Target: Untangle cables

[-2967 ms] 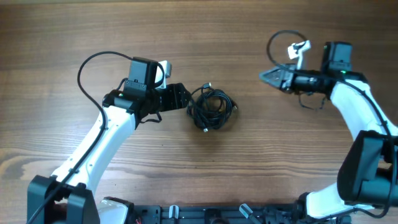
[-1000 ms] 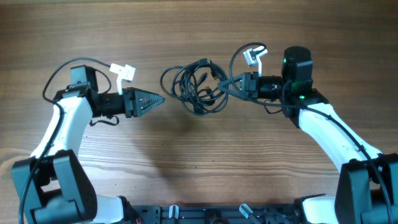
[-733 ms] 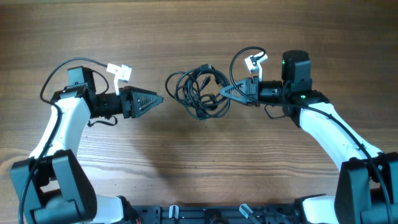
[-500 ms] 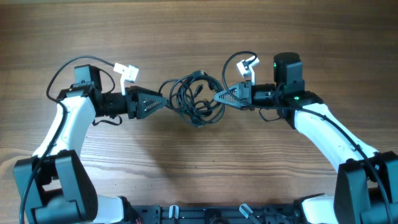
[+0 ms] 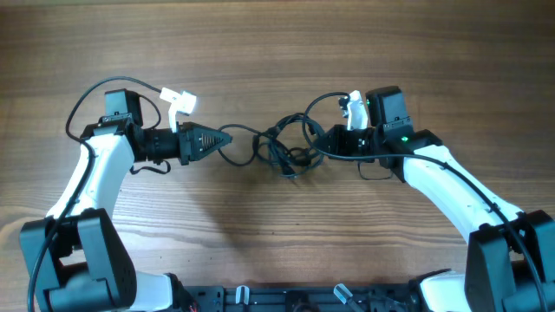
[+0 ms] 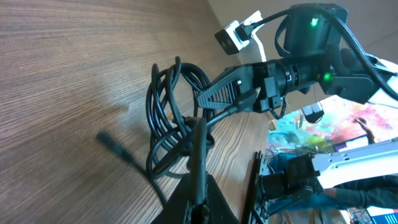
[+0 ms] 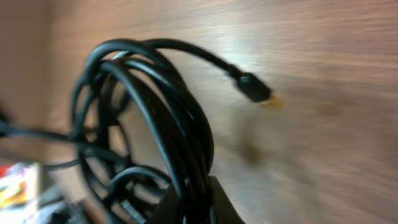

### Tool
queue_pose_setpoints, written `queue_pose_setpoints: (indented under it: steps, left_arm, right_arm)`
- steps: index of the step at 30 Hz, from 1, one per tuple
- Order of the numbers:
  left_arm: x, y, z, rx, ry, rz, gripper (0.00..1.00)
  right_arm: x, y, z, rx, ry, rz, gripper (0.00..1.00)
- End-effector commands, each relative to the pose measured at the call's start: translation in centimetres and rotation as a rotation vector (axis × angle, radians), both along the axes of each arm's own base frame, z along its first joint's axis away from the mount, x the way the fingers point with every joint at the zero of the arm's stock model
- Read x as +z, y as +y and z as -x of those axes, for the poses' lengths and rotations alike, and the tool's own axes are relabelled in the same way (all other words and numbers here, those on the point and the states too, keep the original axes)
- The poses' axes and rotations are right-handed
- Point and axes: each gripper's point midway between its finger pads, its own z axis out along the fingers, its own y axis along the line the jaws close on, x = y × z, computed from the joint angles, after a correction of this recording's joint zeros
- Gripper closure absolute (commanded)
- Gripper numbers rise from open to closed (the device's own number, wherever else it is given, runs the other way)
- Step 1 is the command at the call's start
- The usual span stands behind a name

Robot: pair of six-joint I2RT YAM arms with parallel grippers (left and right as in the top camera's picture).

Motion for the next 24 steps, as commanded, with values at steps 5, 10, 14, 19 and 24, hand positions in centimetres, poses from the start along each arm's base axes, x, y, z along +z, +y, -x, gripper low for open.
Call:
queue_pose_setpoints:
  steps: [5,10,14,19,24]
  left_arm:
    - [0.2,1.9,-0.8,0.077,0.038,0.025,0.96]
    - [-2.9,5.6,-2.9,0.301,0.254,-0.120,0.96]
    - [-8.7,11.6,-3.4,0.733,0.612,-0.377,0.96]
    - [-9.9,14.3,-2.6,0.869,0.708,-0.371,0.96]
    - [-11.6,18.5,-0.6,1.049,0.842,-0.277,0.96]
  right_arm:
    - [-3.0,-10.8,-3.5,-0.348,-0.053,0.443,0.96]
    - [-3.1,-16.1,-4.2,-0.508,-0.013,0.465,0.96]
    - [-3.2,-19.9,-4.1,-0.605,0.020,0.464,0.96]
    - [-1.6,-15.2,-4.8,-0.348,-0.058,0.221,0.96]
    - [-2.8,-19.3,-4.6,-0.557,-0.002,0.389,0.96]
